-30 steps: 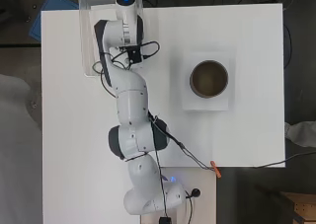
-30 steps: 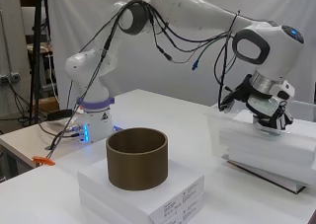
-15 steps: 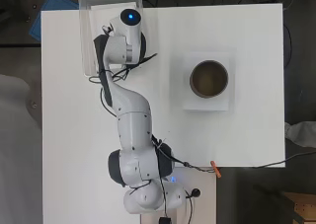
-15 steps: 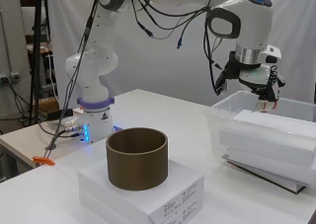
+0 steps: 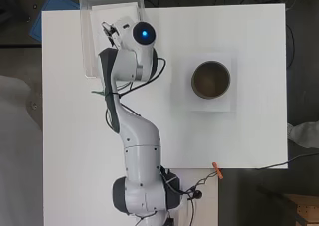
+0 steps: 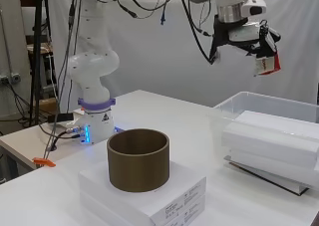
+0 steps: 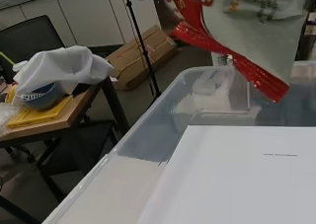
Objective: Teleoperate dual arm-hand system to remove items from a box
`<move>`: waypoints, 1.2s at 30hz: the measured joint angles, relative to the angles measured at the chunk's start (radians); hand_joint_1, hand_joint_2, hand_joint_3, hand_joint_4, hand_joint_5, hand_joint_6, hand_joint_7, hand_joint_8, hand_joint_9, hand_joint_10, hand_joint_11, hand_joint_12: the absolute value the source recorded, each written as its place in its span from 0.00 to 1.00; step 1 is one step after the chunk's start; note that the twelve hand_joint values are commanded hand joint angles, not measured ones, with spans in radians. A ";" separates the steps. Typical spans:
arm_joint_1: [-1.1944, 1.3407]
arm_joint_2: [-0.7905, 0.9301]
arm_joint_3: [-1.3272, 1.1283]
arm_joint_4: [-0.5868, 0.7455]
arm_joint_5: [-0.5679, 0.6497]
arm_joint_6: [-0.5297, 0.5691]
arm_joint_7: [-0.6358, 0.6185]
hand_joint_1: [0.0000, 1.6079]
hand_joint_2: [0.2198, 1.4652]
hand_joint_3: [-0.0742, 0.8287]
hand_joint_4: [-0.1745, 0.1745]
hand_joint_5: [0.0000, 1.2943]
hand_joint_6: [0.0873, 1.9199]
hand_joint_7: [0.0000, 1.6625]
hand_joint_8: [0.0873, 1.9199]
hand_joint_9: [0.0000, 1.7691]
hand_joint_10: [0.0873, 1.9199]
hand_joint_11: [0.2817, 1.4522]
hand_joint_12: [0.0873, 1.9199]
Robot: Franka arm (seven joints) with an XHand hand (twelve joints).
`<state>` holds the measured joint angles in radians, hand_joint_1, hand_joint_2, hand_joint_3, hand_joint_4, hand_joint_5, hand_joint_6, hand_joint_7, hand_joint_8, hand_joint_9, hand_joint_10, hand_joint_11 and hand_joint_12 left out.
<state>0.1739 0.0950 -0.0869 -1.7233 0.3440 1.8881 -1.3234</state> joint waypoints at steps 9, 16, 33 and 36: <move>0.133 -0.144 -0.230 -0.174 -0.022 0.036 -0.029 0.75 0.87 0.09 1.00 0.59 1.00 0.72 1.00 0.75 1.00 0.66 0.97; 0.075 -0.231 -0.320 -0.322 -0.064 0.065 -0.043 0.73 0.86 0.08 1.00 0.53 1.00 0.70 1.00 0.74 1.00 0.67 0.97; -0.030 -0.249 -0.532 -0.480 -0.229 0.103 0.165 0.68 0.86 0.08 1.00 0.53 1.00 0.67 1.00 0.74 1.00 0.66 0.96; -0.051 -0.190 -0.581 -0.454 -0.213 0.099 0.169 0.69 0.85 0.08 1.00 0.55 1.00 0.69 1.00 0.75 1.00 0.68 0.96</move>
<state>0.1231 -0.0952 -0.6682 -2.1775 0.1310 1.9871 -1.1539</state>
